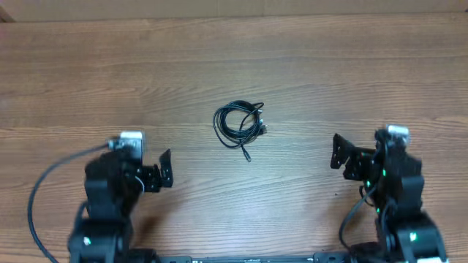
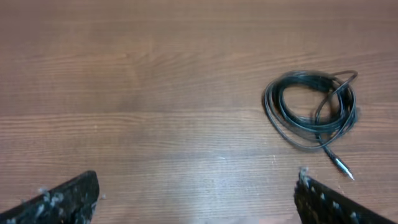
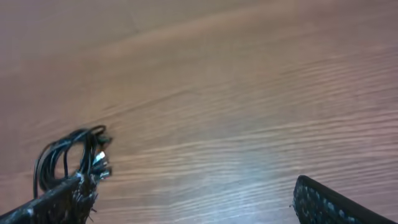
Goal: Untangle cables
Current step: 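Move both grippers toward the black cable bundle and grasp it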
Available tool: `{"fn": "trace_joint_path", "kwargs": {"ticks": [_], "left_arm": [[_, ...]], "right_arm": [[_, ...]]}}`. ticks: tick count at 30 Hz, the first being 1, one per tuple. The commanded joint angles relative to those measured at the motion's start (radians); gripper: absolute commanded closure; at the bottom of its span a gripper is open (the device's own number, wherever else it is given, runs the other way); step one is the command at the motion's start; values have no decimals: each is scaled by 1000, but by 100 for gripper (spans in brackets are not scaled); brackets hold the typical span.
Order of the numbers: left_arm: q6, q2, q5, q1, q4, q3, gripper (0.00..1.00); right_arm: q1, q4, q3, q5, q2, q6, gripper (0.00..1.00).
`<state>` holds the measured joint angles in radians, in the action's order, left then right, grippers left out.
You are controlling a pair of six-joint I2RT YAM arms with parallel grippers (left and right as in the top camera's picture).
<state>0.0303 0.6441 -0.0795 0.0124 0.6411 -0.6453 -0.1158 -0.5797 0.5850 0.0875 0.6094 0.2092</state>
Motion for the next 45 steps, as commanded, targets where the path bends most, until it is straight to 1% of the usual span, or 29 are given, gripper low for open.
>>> {"fn": "trace_joint_path", "kwargs": {"ticks": [1,4,5,6,10,12,15,18,21,25,27,29,33,36,38,42,45], "left_arm": [[21,142,-48,-6,133,-200,0],[52,240,-71,-6,305,-327,0],[52,259,-71,-6,340,-348,1],[52,278,-71,-6,361,-360,0],[77,339,-100,-6,370,-358,0],[116,369,-127,-6,342,-358,0],[141,397,-156,-6,249,-358,0],[187,425,-184,-5,89,-358,0],[240,464,-187,-4,-19,-362,0],[246,553,-196,33,-94,-369,0],[225,607,-190,63,-109,-378,1],[201,684,-152,106,-105,-407,3],[175,818,-76,171,-47,-505,7],[175,913,-22,212,4,-585,16],[177,972,-18,239,13,-616,22],[211,1061,-17,294,-20,-618,26],[238,1131,-13,334,-45,-618,27]], "right_arm": [[-1,-100,171,-22,167,4,0],[-1,-171,275,-23,281,4,0],[-1,-192,304,-28,315,4,0],[-1,-209,328,-42,343,3,0],[-1,-239,389,-135,422,4,0],[-1,-238,392,-171,436,4,0],[-1,-238,392,-187,433,4,0],[-1,-238,392,-186,433,3,0],[-1,-238,392,-187,433,4,0],[-1,-236,392,-186,433,4,0],[-1,-234,392,-187,433,4,0],[-1,-235,392,-187,433,4,0],[-1,-235,392,-187,433,4,0],[-1,-235,392,-187,433,4,0],[-1,-235,392,-187,433,4,0],[-1,-235,392,-187,433,4,0],[-1,-235,392,-187,433,4,0]]}}
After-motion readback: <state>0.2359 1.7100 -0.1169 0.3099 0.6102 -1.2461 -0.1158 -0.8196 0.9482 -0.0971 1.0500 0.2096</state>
